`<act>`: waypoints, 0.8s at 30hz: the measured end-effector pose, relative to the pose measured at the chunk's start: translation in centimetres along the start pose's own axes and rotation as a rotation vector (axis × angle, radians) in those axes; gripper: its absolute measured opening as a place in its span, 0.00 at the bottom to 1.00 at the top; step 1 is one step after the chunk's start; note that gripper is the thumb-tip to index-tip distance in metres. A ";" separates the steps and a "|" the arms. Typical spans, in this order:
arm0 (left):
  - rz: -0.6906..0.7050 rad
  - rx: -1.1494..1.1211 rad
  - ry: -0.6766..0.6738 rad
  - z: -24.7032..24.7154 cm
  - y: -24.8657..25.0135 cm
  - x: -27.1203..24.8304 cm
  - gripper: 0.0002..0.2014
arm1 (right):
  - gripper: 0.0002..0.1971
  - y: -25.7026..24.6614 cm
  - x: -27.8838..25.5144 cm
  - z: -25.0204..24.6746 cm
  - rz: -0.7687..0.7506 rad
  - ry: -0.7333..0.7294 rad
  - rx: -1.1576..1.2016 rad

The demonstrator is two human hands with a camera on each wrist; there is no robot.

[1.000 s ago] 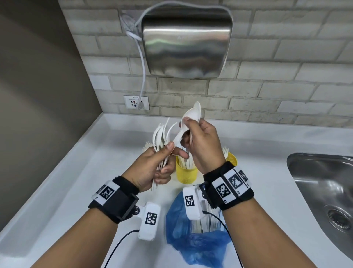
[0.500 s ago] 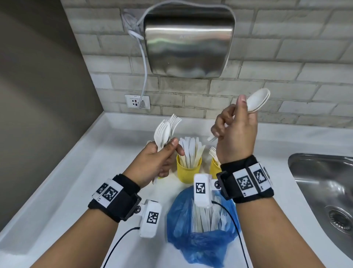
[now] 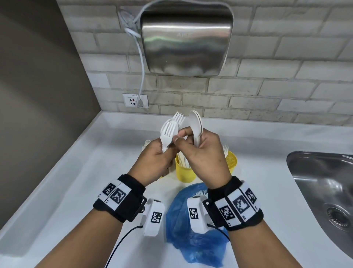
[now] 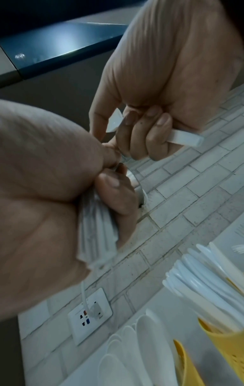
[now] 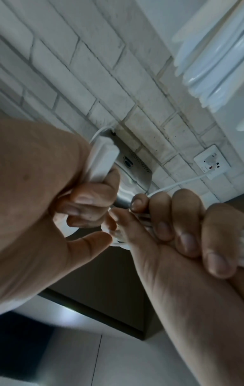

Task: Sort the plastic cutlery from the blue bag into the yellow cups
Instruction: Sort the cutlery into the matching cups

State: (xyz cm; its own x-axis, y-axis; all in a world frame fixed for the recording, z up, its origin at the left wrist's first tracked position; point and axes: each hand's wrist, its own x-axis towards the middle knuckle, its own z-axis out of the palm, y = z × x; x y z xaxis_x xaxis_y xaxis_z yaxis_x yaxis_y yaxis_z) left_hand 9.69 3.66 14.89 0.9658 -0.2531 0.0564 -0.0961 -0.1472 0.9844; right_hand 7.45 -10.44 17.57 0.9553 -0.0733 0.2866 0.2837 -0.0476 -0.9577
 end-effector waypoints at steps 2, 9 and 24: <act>0.027 -0.009 -0.012 0.0 0.3 -0.1 0.13 | 0.03 0.3 0.2 0.0 0.020 -0.019 -0.016; 0.061 -0.070 -0.090 0.0 0.8 -0.6 0.12 | 0.06 -0.9 0.3 -0.2 0.189 -0.049 0.420; 0.293 0.382 0.123 0.6 0.1 -0.5 0.10 | 0.07 1.1 1.6 0.4 0.350 0.087 0.697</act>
State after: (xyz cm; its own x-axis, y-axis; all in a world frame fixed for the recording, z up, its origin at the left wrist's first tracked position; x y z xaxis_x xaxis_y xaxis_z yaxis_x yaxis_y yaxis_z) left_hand 9.02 3.19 14.80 0.9041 -0.2245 0.3636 -0.4268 -0.4321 0.7944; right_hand 9.32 -10.17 16.99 0.9969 -0.0480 -0.0618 -0.0181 0.6269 -0.7789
